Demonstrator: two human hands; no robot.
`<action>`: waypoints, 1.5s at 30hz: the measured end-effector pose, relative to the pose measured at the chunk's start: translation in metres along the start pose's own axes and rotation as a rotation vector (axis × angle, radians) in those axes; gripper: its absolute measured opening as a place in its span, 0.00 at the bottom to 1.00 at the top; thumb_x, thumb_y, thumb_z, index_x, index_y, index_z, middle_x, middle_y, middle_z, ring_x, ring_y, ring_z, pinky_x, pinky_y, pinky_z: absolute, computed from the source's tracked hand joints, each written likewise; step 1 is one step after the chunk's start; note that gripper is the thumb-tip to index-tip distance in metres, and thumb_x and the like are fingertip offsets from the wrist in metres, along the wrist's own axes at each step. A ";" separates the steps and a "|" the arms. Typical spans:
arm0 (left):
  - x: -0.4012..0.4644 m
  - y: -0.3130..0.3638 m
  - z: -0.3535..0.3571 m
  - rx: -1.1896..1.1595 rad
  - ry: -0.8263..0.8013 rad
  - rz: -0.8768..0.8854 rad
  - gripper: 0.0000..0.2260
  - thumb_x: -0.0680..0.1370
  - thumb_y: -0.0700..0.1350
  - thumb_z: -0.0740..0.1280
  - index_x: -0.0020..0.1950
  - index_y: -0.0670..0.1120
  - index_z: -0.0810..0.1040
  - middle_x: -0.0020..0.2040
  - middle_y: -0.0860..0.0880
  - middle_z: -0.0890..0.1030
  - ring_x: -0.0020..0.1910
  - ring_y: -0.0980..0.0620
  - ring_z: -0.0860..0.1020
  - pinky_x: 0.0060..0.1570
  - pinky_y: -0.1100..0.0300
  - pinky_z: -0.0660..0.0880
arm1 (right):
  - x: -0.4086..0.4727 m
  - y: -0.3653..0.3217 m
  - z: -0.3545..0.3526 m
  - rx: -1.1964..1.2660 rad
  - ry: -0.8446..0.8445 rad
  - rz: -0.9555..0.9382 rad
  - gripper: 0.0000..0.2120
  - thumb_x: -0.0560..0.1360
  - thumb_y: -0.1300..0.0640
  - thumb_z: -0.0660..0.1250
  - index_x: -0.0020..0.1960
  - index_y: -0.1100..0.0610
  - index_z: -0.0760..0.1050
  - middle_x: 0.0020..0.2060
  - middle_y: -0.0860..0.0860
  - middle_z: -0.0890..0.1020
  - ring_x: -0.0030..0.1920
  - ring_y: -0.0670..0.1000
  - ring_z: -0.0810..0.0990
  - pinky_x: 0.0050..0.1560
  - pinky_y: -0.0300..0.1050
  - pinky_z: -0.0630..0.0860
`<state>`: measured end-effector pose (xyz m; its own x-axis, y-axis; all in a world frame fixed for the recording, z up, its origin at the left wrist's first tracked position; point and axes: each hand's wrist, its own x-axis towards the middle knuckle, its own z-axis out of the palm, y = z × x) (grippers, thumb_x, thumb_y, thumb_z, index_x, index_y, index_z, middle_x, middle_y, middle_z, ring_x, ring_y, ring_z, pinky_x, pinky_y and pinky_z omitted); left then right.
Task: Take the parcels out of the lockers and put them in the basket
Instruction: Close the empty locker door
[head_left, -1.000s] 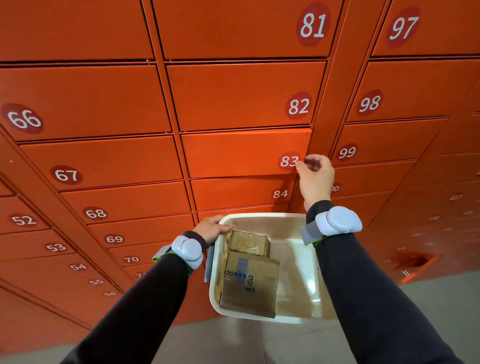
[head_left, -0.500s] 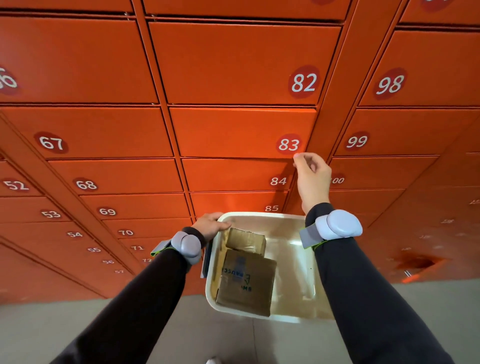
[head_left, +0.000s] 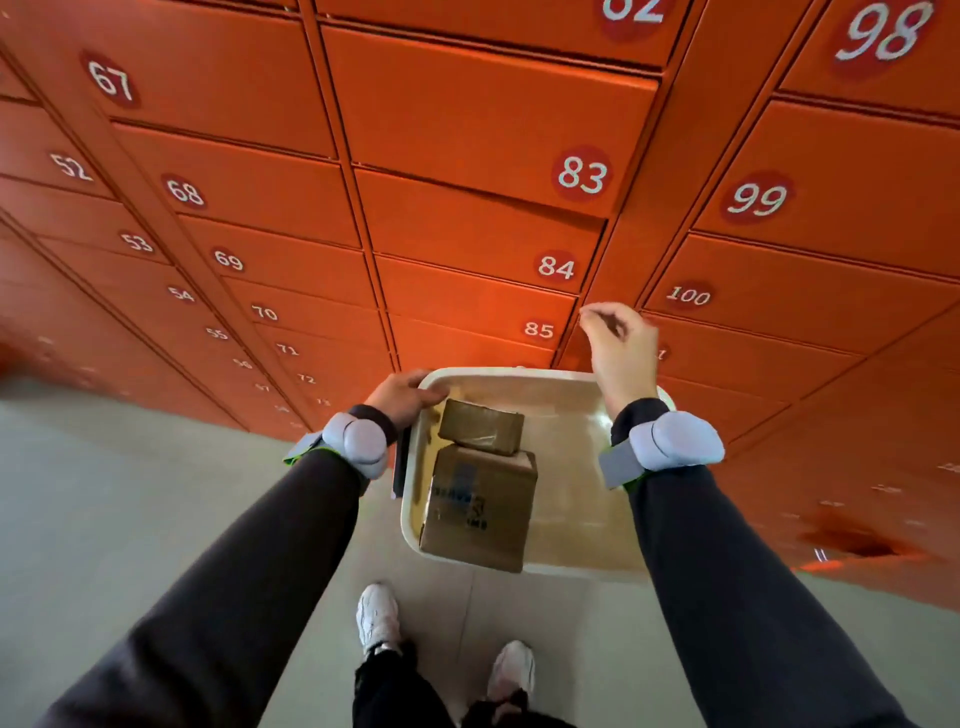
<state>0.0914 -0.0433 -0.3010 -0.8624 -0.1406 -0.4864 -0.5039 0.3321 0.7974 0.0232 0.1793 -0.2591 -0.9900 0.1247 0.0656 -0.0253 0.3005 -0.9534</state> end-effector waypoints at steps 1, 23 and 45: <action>-0.006 -0.007 0.004 -0.005 0.017 -0.018 0.09 0.77 0.46 0.64 0.55 0.47 0.78 0.48 0.45 0.79 0.45 0.47 0.76 0.53 0.52 0.73 | -0.005 0.008 0.002 -0.001 -0.003 0.028 0.08 0.75 0.60 0.63 0.49 0.58 0.80 0.44 0.50 0.82 0.46 0.45 0.77 0.44 0.30 0.70; 0.038 -0.145 0.022 0.020 -0.076 -0.138 0.14 0.76 0.37 0.65 0.62 0.41 0.76 0.51 0.47 0.77 0.50 0.50 0.74 0.51 0.61 0.67 | -0.070 0.147 0.091 -0.231 -0.028 0.328 0.07 0.75 0.63 0.62 0.47 0.60 0.79 0.30 0.42 0.73 0.30 0.39 0.70 0.26 0.23 0.65; 0.259 -0.341 0.102 0.192 -0.068 -0.040 0.13 0.72 0.36 0.66 0.52 0.50 0.78 0.46 0.48 0.79 0.41 0.53 0.76 0.47 0.60 0.68 | -0.014 0.378 0.180 -0.072 0.372 -0.081 0.21 0.73 0.60 0.64 0.65 0.61 0.66 0.57 0.55 0.71 0.56 0.53 0.74 0.57 0.47 0.75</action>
<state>0.0446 -0.0976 -0.7357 -0.8333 -0.0958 -0.5444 -0.5132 0.5001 0.6975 0.0022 0.1212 -0.6729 -0.8668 0.4286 0.2550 -0.0787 0.3874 -0.9186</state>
